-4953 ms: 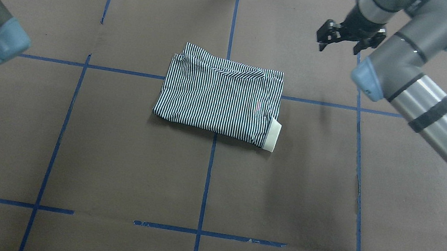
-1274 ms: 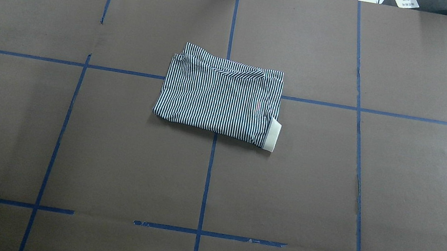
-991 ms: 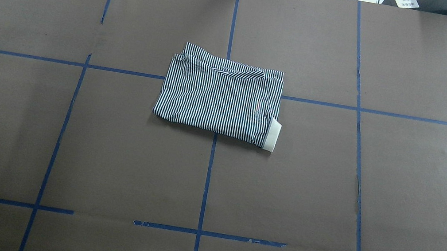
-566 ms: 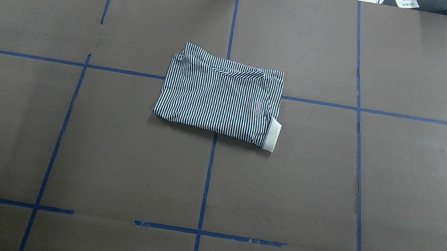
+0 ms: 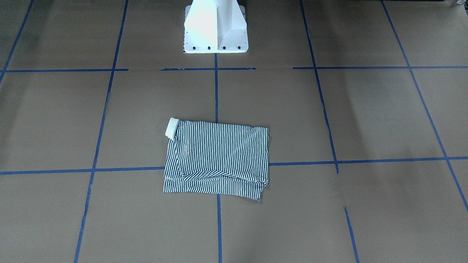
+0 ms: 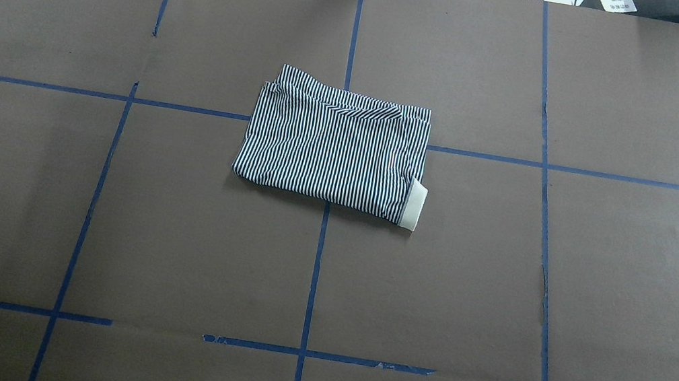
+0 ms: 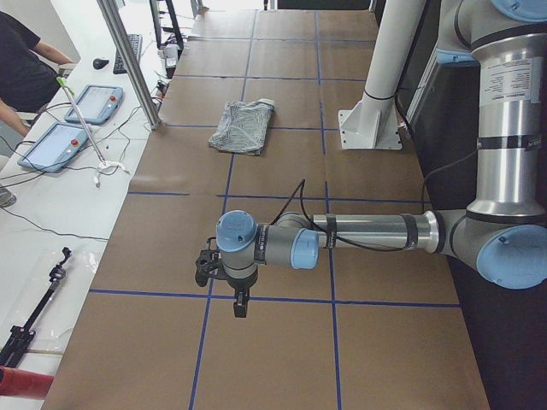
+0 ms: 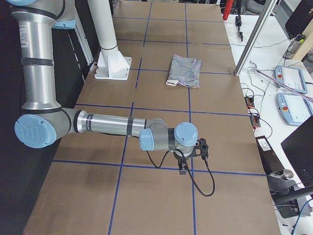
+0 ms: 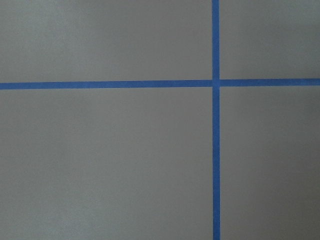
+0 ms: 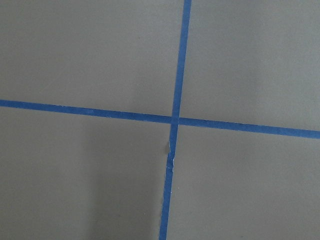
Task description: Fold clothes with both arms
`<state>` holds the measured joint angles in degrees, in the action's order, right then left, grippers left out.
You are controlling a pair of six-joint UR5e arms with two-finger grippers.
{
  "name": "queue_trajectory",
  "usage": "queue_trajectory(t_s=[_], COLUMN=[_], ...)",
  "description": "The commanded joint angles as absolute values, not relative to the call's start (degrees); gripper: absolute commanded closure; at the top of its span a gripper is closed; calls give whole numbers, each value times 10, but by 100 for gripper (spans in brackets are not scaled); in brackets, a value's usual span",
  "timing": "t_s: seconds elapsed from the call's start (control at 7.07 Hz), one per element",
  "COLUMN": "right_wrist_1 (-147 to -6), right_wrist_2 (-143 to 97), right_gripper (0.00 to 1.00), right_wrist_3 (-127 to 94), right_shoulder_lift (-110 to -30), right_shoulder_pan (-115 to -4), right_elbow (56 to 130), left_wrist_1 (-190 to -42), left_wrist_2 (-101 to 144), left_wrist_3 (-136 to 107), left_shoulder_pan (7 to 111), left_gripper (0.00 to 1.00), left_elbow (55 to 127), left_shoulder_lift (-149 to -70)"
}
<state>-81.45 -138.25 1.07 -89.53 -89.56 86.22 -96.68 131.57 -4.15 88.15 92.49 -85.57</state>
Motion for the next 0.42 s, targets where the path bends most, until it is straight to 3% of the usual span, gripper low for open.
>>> queue_trajectory(t_s=[0.0,0.28], right_wrist_1=[-814,-814], right_wrist_2=[-1383,-1383], right_gripper=[0,0], right_wrist_3=[11,11], right_shoulder_lift=[-896,-895], right_shoulder_pan=[-896,-896], right_elbow=[862,862], left_wrist_1=[-967,-967], left_wrist_2=[1315,1316], left_wrist_3=[-41,-40], left_shoulder_pan=[882,882], left_gripper=[0,0], left_elbow=[925,925], left_shoulder_lift=[-858,-859])
